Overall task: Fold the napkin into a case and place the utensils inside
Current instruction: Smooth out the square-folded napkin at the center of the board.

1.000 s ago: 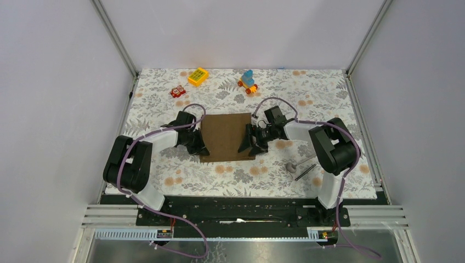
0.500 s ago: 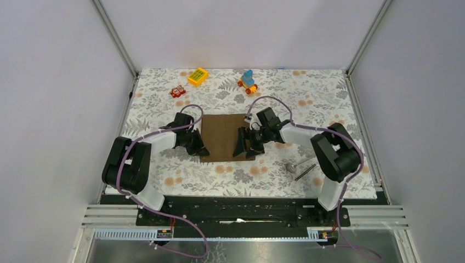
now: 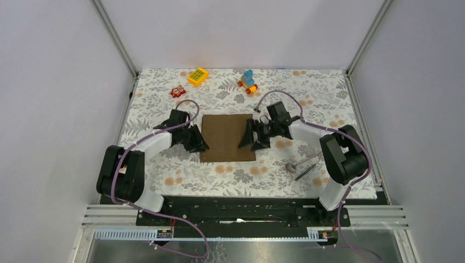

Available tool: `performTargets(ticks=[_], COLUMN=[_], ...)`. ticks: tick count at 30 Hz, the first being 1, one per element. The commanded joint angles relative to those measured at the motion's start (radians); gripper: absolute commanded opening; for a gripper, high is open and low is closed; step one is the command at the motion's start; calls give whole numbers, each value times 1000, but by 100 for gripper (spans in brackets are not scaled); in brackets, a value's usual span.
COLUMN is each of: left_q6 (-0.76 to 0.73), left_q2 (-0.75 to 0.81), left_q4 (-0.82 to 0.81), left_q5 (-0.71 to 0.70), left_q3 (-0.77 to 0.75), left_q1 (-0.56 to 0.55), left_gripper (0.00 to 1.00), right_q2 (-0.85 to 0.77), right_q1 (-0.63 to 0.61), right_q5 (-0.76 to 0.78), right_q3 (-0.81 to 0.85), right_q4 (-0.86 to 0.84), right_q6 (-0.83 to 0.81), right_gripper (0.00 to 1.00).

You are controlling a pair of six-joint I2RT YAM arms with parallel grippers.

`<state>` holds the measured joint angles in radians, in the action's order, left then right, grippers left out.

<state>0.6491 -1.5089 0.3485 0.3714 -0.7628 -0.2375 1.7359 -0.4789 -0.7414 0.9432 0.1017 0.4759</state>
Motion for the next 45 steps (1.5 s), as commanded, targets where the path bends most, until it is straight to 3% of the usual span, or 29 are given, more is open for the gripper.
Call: performTargets(ticks=[1,7,14,20,22,26,37,40,45], left_q6=[19,102,126,120,114,91,90,96,86], left_q2=[23,-281,-473,-503,-508,-467,-503,-507,-497], left_q4=[-104,-251,-308,-270,-260,-235,-205,-206,-194], left_q5=[70,174,121,66,78,79,57,48,51], left_q3=[-152,-396,-449,-402,-411,-430,-445,-440,-439], left_q1=[41,67,120,178,175,169,170,175,179], left_gripper=[34,21,13,12,11,11,11,10,11], right_q2=[90,338,460,493,474,397,551,610,574], right_q1=[17,72,146,226,226,222,177,180,222], right_q5=[29,-30,-109,-95,-77,-80,-153,-138,-34], right_q3=[237,479,493,467,492,493,533,572,569], right_q4=[-71,-221,-351,-292,-223,-240,-568,-502,-301], right_q6=[49,203,292,207,160,189,466,433,255], right_gripper=[93,92,91,91,91,92,92,91,91])
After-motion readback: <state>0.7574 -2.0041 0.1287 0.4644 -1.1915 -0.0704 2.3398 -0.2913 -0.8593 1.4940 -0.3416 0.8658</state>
